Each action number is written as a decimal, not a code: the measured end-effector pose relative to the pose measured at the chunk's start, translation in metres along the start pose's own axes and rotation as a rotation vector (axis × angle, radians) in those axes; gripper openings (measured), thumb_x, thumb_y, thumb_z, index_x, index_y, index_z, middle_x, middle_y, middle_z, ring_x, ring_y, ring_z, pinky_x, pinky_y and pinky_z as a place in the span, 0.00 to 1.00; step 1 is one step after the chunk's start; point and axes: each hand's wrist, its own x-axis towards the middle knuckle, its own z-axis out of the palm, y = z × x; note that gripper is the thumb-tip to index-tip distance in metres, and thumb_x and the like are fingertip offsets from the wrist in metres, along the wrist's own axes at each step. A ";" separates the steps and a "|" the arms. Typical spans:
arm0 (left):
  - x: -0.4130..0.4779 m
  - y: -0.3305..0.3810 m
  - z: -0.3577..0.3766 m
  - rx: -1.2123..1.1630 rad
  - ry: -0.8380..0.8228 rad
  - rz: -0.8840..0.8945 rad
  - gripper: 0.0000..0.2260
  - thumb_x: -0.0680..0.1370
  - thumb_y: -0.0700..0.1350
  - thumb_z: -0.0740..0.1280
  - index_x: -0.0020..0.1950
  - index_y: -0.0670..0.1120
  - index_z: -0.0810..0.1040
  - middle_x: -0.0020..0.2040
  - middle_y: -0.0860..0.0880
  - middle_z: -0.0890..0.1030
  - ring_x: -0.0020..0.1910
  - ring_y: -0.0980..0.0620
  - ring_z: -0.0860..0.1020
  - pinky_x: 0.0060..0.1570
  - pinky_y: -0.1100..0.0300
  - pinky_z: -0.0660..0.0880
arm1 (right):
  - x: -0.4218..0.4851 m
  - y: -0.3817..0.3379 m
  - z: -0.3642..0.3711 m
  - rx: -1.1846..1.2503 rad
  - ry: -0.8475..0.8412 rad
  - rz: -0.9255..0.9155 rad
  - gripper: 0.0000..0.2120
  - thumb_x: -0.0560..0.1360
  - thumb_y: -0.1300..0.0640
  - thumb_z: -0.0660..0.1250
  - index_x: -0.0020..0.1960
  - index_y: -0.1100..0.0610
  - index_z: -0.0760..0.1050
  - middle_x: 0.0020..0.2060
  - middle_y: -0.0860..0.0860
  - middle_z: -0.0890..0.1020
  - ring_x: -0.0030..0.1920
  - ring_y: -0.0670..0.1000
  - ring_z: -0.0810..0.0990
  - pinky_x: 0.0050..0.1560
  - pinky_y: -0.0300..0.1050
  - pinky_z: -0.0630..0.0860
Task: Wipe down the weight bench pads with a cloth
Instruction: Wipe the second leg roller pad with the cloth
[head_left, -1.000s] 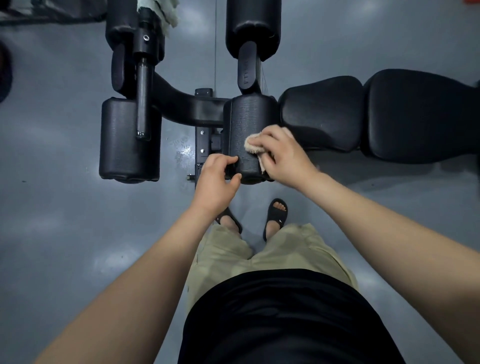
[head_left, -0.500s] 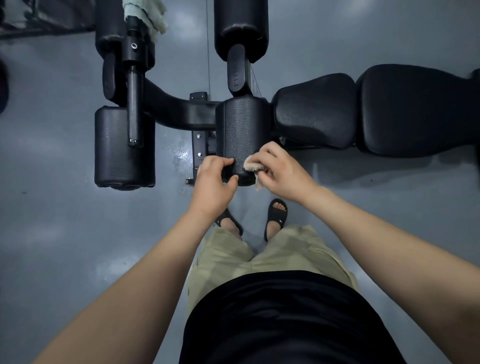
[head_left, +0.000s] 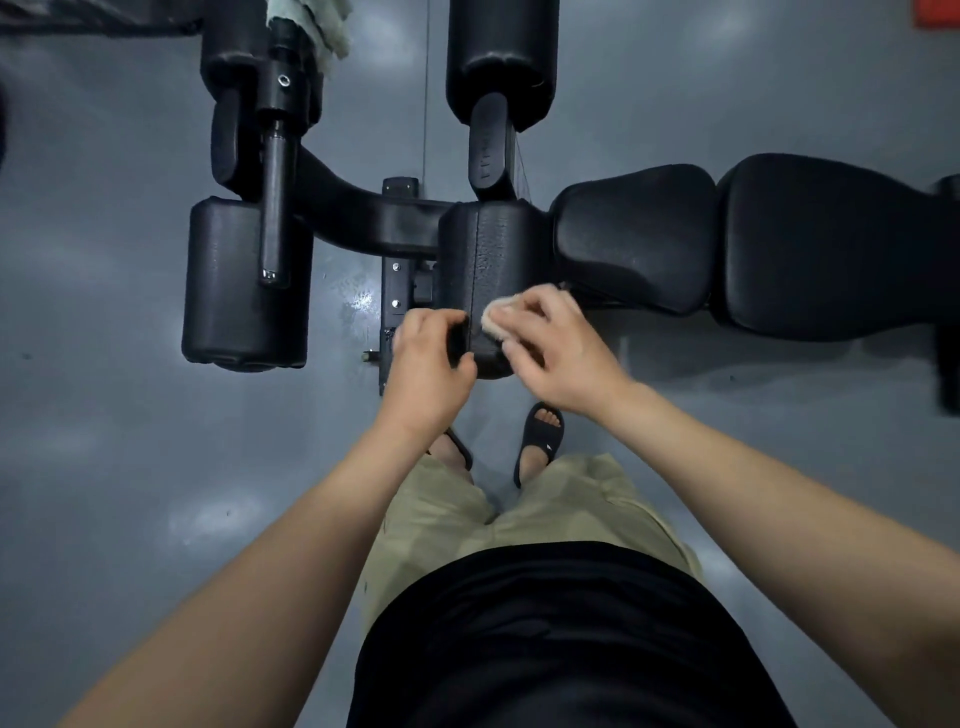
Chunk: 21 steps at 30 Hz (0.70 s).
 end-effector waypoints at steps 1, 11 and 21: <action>0.001 -0.003 -0.001 0.010 -0.010 -0.025 0.20 0.75 0.40 0.71 0.68 0.44 0.76 0.63 0.46 0.72 0.63 0.45 0.74 0.68 0.50 0.71 | -0.006 -0.001 0.000 0.000 -0.031 -0.048 0.15 0.78 0.56 0.68 0.63 0.56 0.80 0.55 0.54 0.75 0.53 0.56 0.74 0.57 0.52 0.74; 0.005 -0.008 -0.004 -0.025 -0.041 0.004 0.18 0.75 0.39 0.73 0.64 0.41 0.78 0.56 0.52 0.71 0.53 0.50 0.75 0.58 0.60 0.73 | 0.036 0.019 -0.005 -0.083 0.002 -0.066 0.12 0.76 0.61 0.69 0.59 0.54 0.82 0.53 0.54 0.76 0.53 0.56 0.75 0.55 0.48 0.75; 0.008 -0.007 -0.003 0.009 -0.068 0.024 0.18 0.74 0.41 0.75 0.63 0.42 0.79 0.55 0.52 0.71 0.53 0.47 0.75 0.58 0.55 0.74 | 0.113 0.034 -0.012 -0.115 0.212 0.157 0.13 0.79 0.58 0.66 0.61 0.54 0.83 0.52 0.54 0.80 0.51 0.60 0.75 0.56 0.42 0.70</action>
